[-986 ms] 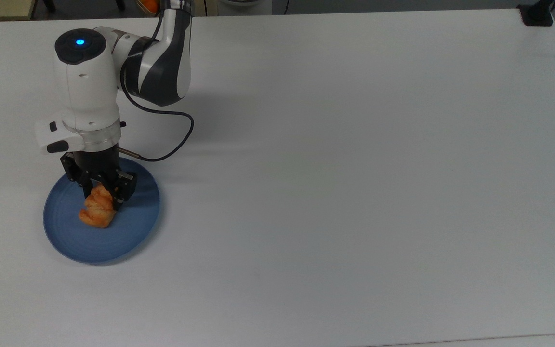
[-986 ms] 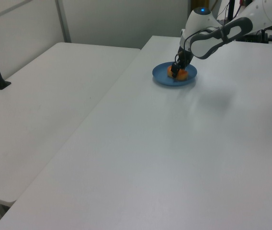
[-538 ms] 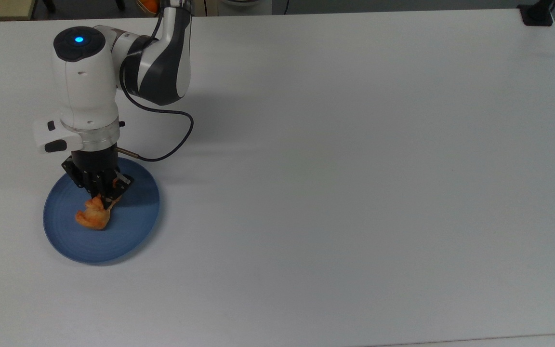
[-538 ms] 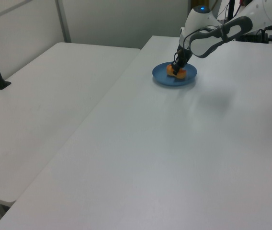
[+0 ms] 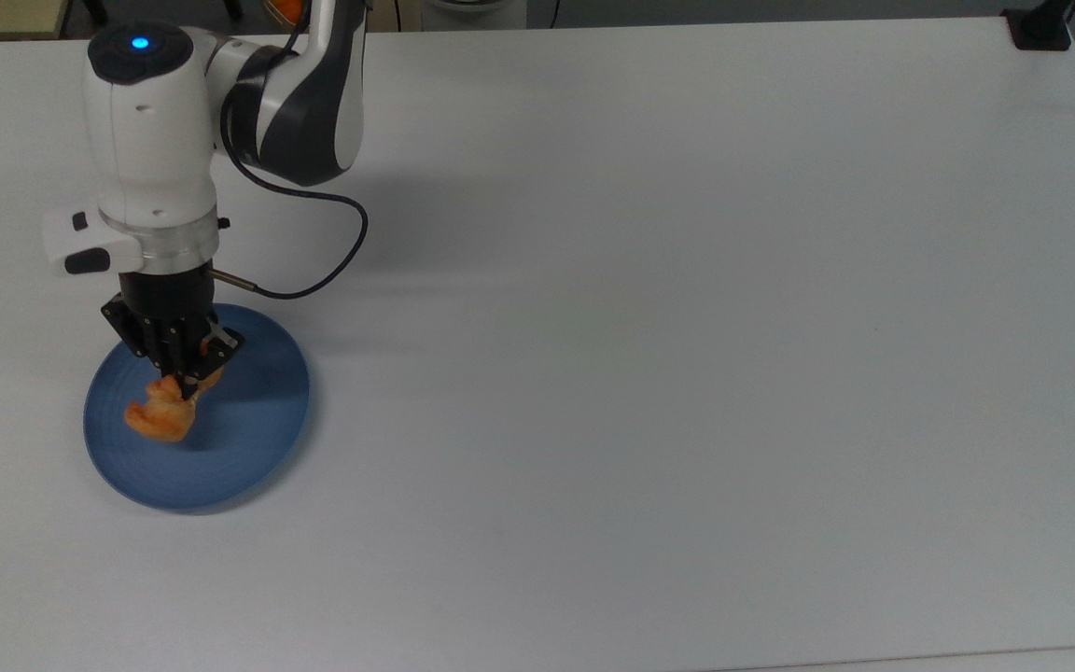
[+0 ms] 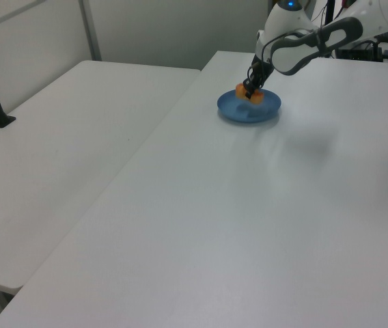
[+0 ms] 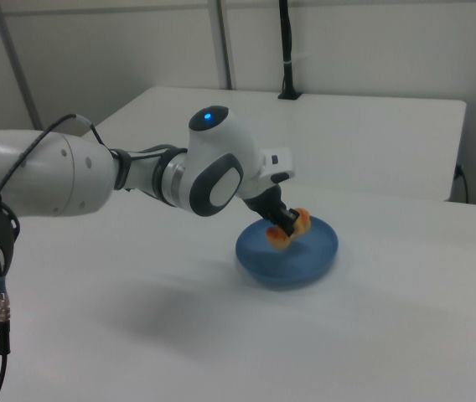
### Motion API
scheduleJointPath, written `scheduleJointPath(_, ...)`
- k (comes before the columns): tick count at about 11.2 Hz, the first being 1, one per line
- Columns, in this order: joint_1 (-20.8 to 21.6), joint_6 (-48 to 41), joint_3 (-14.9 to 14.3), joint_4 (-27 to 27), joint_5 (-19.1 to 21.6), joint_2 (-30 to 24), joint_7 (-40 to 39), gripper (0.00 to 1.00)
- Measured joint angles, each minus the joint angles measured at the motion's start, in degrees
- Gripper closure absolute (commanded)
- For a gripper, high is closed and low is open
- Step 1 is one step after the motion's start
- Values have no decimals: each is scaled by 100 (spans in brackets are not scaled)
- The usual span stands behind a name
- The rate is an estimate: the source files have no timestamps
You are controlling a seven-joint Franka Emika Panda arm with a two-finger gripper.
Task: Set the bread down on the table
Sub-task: 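Close the gripper on the bread roll, then lift the bread roll up off the blue plate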
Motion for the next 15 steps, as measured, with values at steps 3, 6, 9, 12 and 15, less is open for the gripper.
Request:
scheduleJointPath(3, 6, -321, 1, -6, -1, -409, 0, 91)
scheduleJointPath(6, 13, -729, 2, -37, -2, -834, -1, 90)
scheduleJointPath(9, 13, -764, 2, -80, -2, -969, -1, 90)
scheduleJointPath(12, 90, -765, 28, -224, -2, -989, -2, 87)
scheduleJointPath(15, 328, -764, 329, -560, -2, -1330, -2, 86)
